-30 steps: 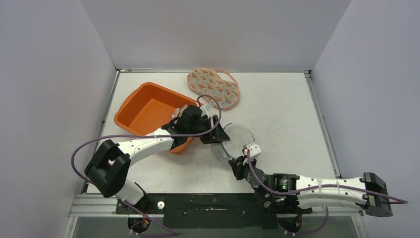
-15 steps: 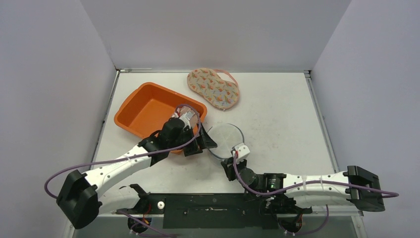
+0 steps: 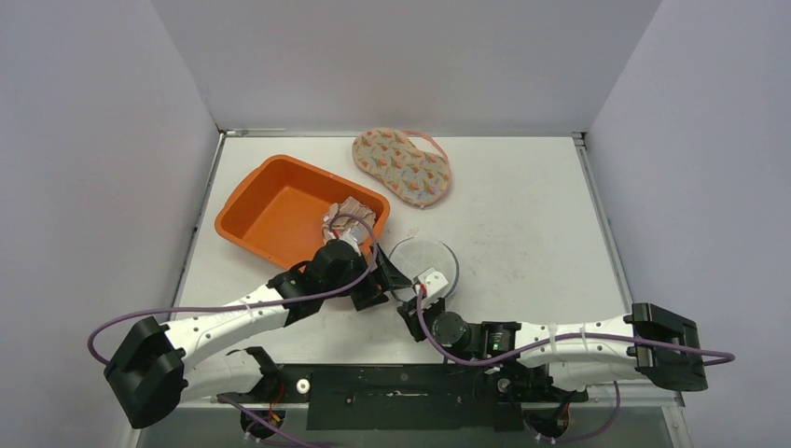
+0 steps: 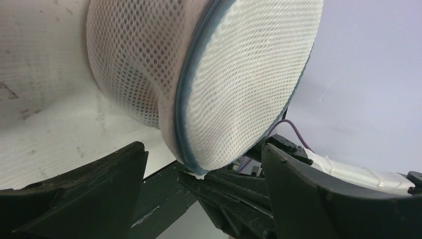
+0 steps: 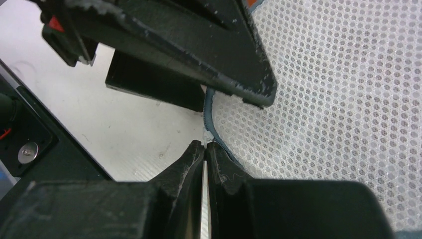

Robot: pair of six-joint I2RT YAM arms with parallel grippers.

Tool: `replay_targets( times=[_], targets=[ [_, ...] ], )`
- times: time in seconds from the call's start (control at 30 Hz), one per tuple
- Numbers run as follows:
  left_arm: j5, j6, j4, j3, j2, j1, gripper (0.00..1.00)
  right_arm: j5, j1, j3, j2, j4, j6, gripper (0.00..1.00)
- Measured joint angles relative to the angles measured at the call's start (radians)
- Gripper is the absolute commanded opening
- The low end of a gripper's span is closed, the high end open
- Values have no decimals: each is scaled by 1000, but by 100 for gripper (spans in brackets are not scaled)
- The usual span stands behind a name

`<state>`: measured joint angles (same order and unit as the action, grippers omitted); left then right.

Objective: Unzip the laundry bag and remove the bra
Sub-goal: Unzip the laundry bag at the center of the board.

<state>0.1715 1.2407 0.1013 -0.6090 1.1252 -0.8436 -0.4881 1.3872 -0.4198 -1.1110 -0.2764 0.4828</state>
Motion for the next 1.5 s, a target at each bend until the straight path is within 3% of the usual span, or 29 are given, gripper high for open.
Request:
replay_targets(
  times=[0.27, 0.5, 1.17, 1.5],
  targets=[
    [-55, 43, -63, 0, 23, 0, 28, 8, 0, 0, 3, 0, 0, 5],
    [-65, 51, -87, 0, 48, 0, 0, 4, -2, 0, 35, 7, 0, 5],
    [-29, -54, -90, -64, 62, 31, 0, -129, -12, -2, 246, 302, 73, 5],
    [135, -172, -98, -194, 180, 69, 0, -160, -12, -1, 372, 391, 65, 5]
  ],
)
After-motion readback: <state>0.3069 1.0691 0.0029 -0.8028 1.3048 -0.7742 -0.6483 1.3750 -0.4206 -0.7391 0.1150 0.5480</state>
